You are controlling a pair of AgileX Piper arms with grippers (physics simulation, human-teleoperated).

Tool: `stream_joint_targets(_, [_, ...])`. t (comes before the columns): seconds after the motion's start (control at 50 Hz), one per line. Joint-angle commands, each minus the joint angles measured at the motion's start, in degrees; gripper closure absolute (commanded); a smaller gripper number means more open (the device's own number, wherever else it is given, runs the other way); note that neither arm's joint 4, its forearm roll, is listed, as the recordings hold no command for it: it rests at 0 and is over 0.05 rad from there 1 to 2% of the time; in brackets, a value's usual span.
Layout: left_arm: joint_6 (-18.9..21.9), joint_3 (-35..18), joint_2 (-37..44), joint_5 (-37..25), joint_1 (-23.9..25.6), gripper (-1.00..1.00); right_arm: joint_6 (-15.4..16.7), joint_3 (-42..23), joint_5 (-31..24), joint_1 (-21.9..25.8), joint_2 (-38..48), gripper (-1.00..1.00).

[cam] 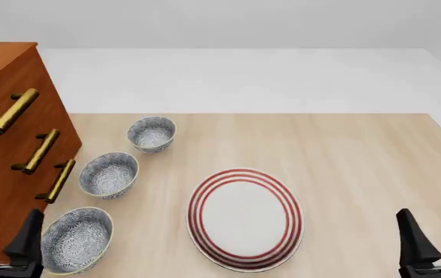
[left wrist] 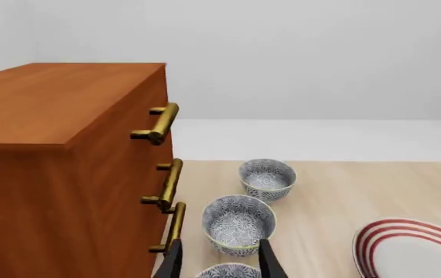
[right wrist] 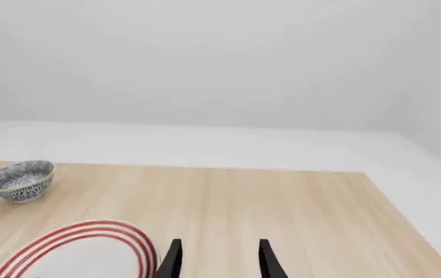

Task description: Pick up the bowl and put it in the middle on the plate.

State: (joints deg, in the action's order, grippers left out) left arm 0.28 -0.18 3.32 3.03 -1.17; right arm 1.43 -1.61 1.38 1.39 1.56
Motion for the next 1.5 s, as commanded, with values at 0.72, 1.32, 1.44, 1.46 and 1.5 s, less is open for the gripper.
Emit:
stream_joint_targets(0.72, [-1.3, -27.8, 9.6, -25.0, 16.2, -1.00, -1.4, 1.0, -1.7, -0.9, -1.1, -1.00])
stream_joint_targets(1.32, [-2.6, -47.7, 40.4, -35.0, 19.2, -1.00, -1.2, 1.1, -1.3, -0.9, -1.0, -1.00])
stream_joint_targets(1.44, [-0.9, -50.9, 45.7, -37.0, 20.9, -1.00, -1.2, 1.2, -1.2, -0.9, -0.9, -1.00])
stream_joint_targets(1.46, [-3.4, -51.1, 46.6, -37.4, 20.0, -1.00, -1.2, 1.2, -1.2, -0.9, -0.9, -1.00])
stream_joint_targets(1.5, [-1.0, -51.8, 48.0, -37.2, 19.9, -1.00, -1.2, 1.1, -1.5, -0.9, -1.1, -1.00])
